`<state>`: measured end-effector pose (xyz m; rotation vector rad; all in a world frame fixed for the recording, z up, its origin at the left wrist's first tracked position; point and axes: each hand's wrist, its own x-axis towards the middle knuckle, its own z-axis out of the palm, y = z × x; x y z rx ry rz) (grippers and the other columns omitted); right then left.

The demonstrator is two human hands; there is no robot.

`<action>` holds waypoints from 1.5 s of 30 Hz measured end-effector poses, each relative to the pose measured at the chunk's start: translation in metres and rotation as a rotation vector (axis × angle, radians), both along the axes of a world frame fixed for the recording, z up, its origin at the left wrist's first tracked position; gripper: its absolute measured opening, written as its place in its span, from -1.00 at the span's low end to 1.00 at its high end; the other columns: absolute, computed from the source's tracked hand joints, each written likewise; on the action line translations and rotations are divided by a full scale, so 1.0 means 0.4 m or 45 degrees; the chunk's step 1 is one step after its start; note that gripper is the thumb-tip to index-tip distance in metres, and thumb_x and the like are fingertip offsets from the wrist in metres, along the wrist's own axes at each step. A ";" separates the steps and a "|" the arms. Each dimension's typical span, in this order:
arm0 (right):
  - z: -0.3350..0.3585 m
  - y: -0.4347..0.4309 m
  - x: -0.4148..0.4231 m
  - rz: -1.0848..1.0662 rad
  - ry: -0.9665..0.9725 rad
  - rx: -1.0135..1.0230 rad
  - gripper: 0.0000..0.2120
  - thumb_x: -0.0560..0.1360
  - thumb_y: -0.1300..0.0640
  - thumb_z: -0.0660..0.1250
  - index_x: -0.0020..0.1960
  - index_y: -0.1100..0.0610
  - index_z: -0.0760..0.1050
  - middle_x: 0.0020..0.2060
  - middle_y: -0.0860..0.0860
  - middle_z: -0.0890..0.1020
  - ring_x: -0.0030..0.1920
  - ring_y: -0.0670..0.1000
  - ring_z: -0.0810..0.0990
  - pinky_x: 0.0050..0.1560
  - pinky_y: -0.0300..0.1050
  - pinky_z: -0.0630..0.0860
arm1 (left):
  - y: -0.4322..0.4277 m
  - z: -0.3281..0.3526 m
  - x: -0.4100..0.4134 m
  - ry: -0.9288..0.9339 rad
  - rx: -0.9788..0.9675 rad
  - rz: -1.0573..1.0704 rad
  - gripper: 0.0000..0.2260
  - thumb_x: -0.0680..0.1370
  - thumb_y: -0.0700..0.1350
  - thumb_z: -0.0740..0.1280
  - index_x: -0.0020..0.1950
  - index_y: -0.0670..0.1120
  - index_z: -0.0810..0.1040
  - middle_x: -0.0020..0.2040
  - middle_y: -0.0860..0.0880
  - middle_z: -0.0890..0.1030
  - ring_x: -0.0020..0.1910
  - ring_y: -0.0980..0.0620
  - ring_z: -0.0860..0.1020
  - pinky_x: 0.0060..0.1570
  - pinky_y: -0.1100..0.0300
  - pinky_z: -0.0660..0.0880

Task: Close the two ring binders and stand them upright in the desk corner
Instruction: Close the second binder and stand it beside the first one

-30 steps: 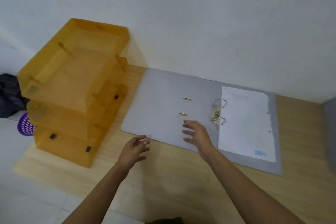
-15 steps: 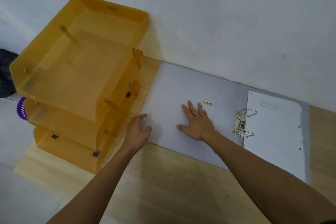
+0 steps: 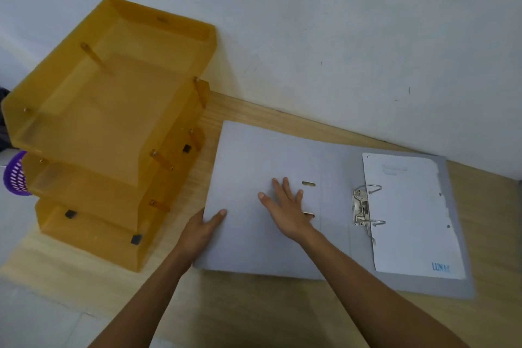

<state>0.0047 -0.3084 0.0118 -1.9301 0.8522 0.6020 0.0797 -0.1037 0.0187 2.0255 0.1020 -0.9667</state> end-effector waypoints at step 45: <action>0.163 -0.381 -0.657 -0.959 -0.420 -0.165 -0.54 0.54 0.11 0.37 0.41 0.19 0.45 0.29 0.10 0.61 0.25 0.14 0.60 0.23 -0.13 0.48 | -0.348 0.068 -0.470 -0.261 -0.073 -0.343 -0.15 0.26 0.13 0.53 0.48 -0.11 0.34 0.45 -0.08 0.43 0.45 -0.14 0.42 0.41 -0.08 0.37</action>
